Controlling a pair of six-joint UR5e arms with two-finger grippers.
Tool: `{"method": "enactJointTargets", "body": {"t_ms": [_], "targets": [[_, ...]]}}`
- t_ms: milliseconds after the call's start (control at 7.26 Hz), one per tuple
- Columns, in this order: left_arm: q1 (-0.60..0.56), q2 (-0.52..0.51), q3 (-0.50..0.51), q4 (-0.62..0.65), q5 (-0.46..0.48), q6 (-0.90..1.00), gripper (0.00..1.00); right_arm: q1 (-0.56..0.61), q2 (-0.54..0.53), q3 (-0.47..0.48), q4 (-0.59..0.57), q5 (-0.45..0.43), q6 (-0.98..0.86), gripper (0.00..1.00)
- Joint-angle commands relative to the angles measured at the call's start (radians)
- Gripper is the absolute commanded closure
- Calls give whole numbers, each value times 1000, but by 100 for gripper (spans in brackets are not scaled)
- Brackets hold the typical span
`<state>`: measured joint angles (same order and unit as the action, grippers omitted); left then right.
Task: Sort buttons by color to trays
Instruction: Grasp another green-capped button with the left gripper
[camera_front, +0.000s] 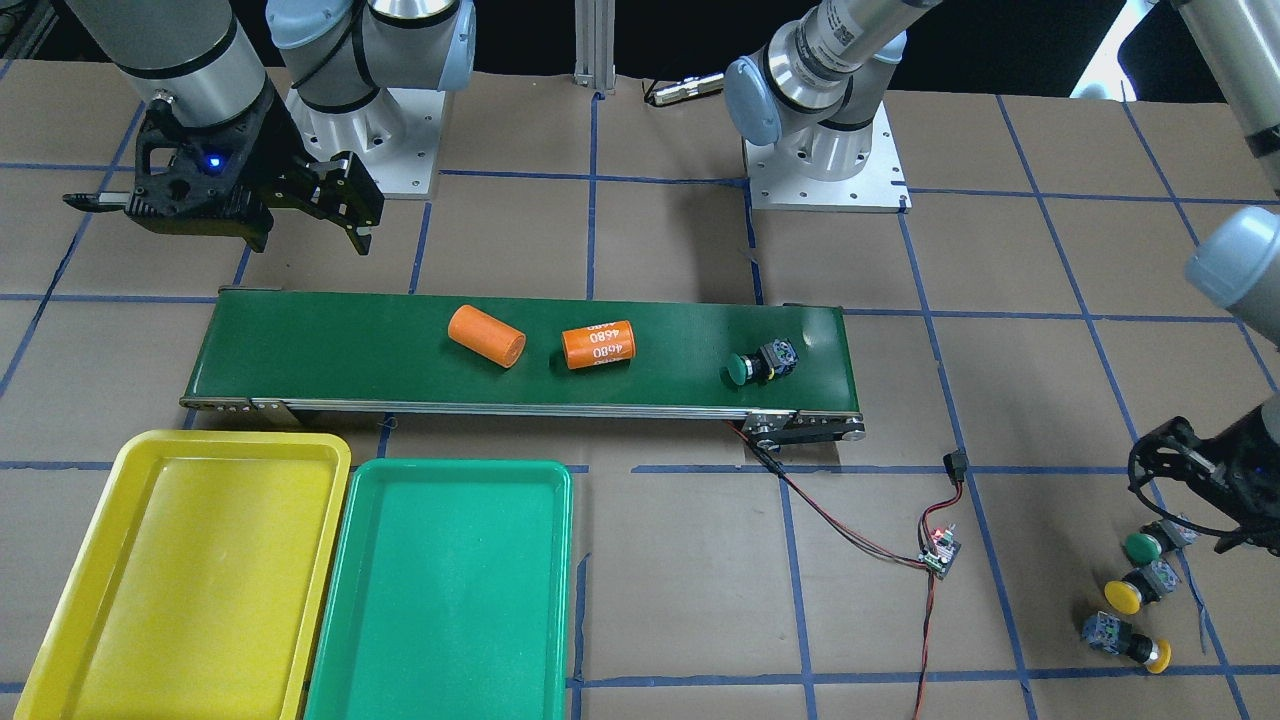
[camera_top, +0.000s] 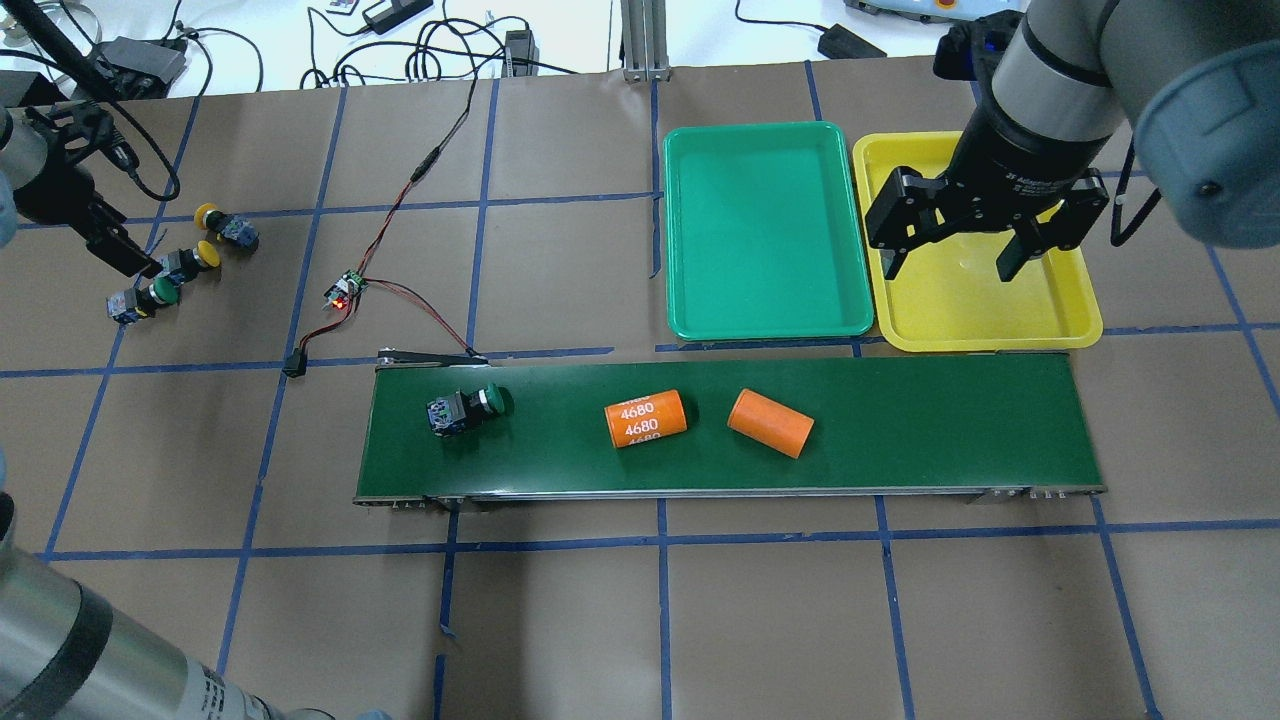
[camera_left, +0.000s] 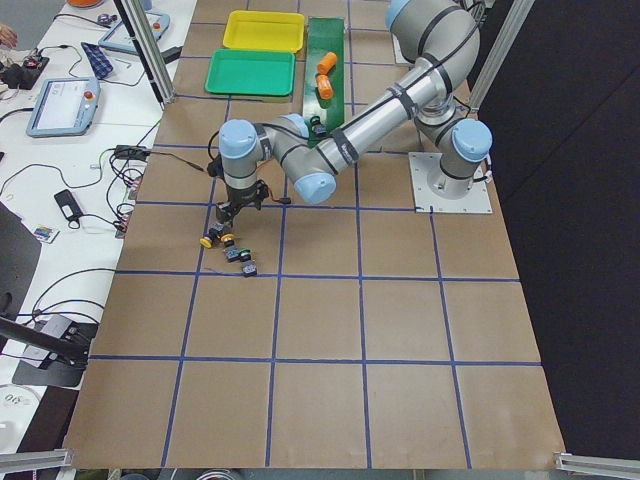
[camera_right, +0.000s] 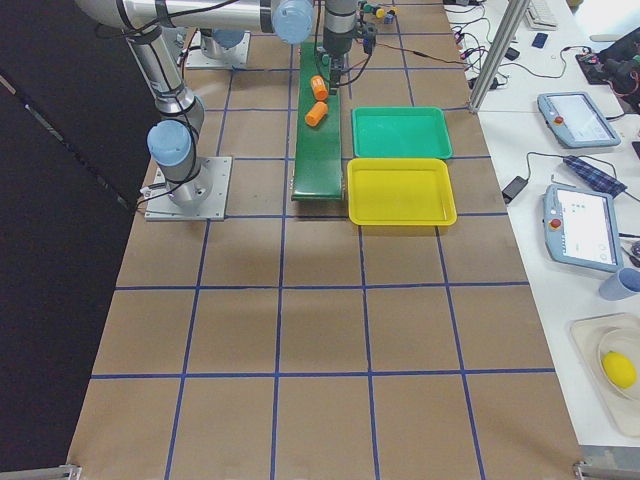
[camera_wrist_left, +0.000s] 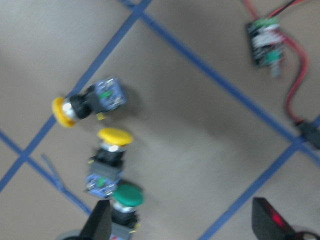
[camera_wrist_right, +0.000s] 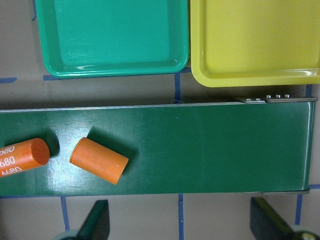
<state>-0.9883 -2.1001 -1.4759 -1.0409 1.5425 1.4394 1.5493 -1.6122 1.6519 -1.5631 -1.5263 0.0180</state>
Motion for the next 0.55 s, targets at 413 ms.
{"method": "enactJointTargets", "body": {"t_ms": [413], "targets": [[102, -167, 51, 12, -8, 101, 0, 0, -2, 0, 8, -3, 0, 0]]}}
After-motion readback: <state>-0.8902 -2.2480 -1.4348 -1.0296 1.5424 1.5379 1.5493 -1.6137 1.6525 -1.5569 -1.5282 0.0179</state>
